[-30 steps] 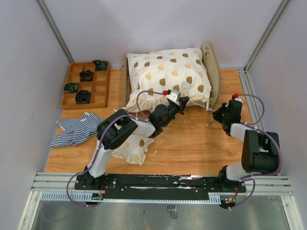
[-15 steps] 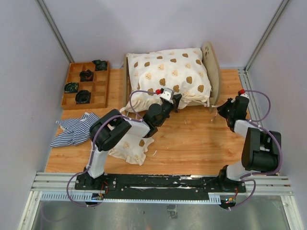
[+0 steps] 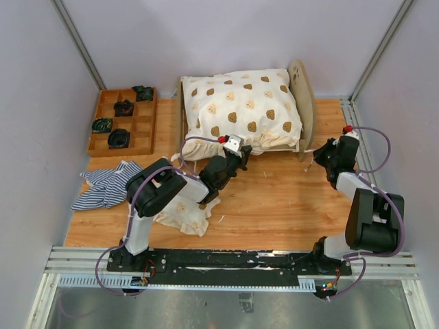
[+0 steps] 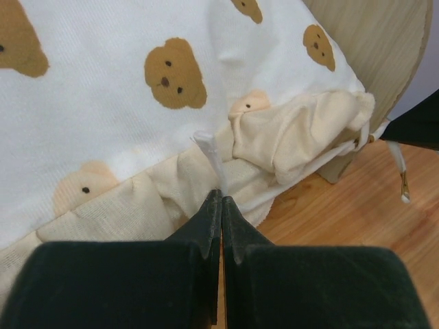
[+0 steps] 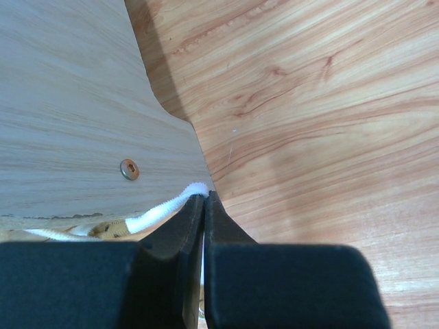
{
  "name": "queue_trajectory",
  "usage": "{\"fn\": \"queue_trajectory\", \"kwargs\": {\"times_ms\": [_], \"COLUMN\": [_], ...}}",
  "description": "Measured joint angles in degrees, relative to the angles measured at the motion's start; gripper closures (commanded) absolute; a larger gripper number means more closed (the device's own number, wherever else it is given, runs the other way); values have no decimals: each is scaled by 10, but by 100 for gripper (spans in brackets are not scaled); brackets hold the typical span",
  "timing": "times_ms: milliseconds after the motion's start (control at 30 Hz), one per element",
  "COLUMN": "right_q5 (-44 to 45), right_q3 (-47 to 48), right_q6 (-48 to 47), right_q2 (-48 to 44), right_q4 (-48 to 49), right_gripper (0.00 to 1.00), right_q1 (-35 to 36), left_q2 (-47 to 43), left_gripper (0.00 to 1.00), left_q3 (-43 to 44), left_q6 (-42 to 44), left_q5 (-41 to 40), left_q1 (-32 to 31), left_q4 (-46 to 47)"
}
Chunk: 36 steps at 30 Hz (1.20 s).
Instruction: Set up the pet bed
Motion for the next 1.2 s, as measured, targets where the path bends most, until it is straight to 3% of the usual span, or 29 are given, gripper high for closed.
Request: {"fn": "queue_trajectory", "kwargs": {"times_ms": [367,1200], "right_q5": [13,52], "right_q3": [0,0], "right_q6": [-13,-18], "right_q2": [-55,-85], "right_q4": [-9,-39], "right_gripper": [100,100], "right_q1": [0,-7], "left_q2": [-15,-27], "left_gripper": [100,100], "left_q3": [-3,-5], "left_q6": [-9,-59], "left_q5": [-5,-3], "left_q1": [12,22], "left_q4": [-6,-36]}}
